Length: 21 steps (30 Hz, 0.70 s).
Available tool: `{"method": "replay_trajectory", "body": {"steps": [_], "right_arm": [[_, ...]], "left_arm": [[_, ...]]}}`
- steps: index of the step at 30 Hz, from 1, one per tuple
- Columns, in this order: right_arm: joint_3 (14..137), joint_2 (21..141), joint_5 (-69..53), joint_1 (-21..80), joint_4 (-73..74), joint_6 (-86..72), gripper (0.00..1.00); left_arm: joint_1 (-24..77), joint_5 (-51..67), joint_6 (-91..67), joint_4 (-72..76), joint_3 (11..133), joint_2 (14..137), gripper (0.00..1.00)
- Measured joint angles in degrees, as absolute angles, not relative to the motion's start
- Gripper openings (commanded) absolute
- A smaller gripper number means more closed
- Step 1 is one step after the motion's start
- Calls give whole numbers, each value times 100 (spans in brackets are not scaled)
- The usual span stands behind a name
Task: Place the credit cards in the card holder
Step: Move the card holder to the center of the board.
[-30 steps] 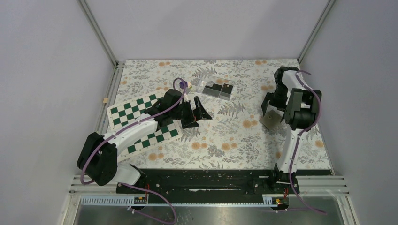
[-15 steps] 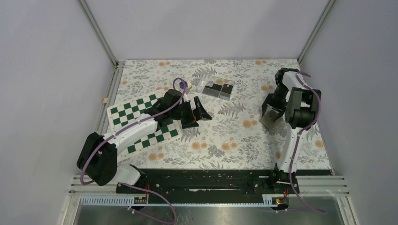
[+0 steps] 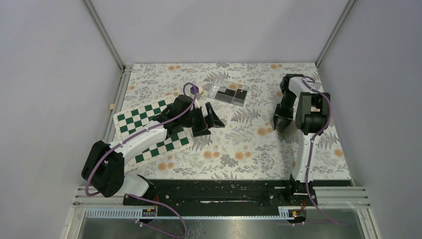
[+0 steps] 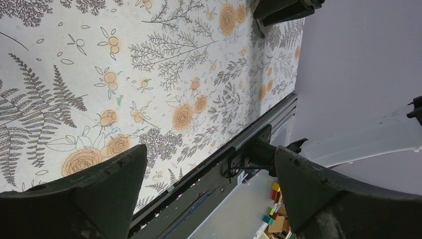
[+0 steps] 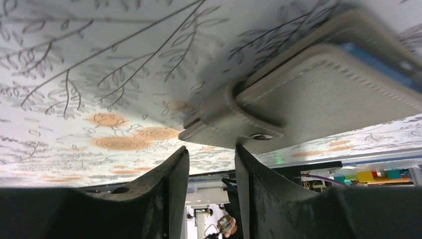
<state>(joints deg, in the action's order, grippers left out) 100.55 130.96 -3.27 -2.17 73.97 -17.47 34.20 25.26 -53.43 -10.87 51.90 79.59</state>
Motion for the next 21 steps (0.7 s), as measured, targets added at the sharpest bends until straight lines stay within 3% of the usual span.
{"method": "replay_trajectory", "body": {"steps": [7, 12, 16, 21], "right_arm": [[9717, 13072, -578, -123, 7430, -1573, 49], [9496, 12661, -690, -137, 7369, -1492, 66], [9555, 11957, -735, -281, 7201, -1516, 74], [9445, 11091, -917, -1107, 6759, -1678, 75]], "left_arm": [[3422, 2526, -5404, -1081, 5190, 7959, 99], [3476, 2565, -5621, -731, 5229, 8149, 94], [3734, 2633, -5857, -392, 5621, 8927, 87], [4292, 2775, -6296, 67, 6685, 10453, 76]]}}
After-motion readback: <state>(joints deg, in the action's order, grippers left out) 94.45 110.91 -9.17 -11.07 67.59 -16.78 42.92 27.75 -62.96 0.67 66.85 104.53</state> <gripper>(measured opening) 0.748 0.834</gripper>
